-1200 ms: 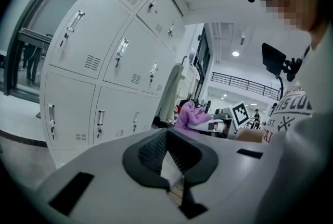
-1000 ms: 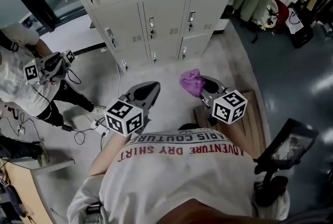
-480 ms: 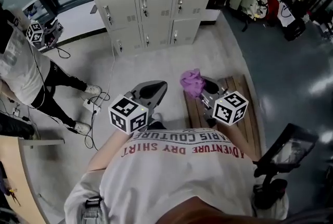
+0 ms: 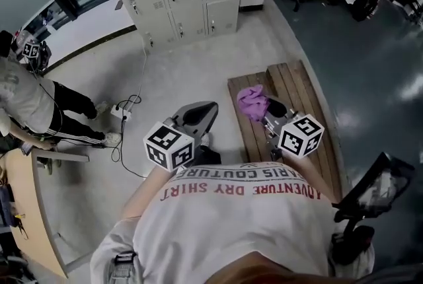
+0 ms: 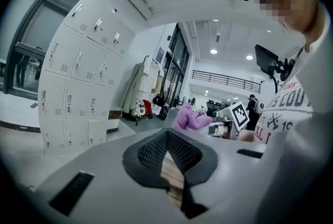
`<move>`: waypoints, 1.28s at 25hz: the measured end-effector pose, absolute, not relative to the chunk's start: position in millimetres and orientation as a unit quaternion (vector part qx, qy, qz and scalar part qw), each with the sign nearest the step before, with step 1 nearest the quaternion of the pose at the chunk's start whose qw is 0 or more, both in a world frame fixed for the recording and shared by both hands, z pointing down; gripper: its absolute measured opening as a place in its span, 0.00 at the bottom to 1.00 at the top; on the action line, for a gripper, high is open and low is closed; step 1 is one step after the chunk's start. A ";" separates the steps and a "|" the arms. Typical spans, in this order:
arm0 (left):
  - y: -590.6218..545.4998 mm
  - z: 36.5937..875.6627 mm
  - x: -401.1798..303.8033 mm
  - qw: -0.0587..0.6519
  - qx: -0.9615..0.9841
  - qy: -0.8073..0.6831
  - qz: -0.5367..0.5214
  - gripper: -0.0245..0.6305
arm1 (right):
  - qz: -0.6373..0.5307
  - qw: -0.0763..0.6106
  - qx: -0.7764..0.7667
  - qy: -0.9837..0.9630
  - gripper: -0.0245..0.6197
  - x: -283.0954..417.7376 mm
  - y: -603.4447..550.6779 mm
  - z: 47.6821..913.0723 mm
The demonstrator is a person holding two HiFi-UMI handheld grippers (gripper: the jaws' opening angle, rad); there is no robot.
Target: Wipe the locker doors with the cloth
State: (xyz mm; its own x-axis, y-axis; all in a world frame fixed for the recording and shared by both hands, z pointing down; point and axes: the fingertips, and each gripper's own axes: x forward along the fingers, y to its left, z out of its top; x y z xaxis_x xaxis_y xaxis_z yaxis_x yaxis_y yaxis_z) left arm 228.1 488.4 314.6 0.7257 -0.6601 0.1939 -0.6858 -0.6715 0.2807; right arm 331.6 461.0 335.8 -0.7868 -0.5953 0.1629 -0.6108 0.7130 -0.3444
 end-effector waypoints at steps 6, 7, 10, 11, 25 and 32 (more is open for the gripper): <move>527.3 296.5 247.6 0.144 0.915 -0.375 0.040 0.04 | 0.152 0.023 0.312 -0.938 0.14 341.0 505.7 317.0; 532.1 296.8 250.1 0.140 0.915 -0.376 0.044 0.04 | 0.148 0.025 0.311 -0.939 0.14 342.4 510.9 317.4; 543.5 296.2 256.2 0.133 0.915 -0.377 0.052 0.04 | 0.152 0.020 0.305 -0.940 0.14 345.1 522.4 316.2; 546.3 295.4 257.2 0.132 0.915 -0.377 0.051 0.04 | 0.152 0.019 0.303 -0.940 0.14 344.9 525.0 315.8; 569.5 278.8 264.8 0.105 0.917 -0.382 0.047 0.04 | 0.144 0.024 0.280 -0.949 0.14 343.0 546.3 308.5; 567.6 257.1 262.9 0.098 0.919 -0.378 0.051 0.04 | 0.145 0.012 0.276 -0.950 0.14 338.5 543.9 283.8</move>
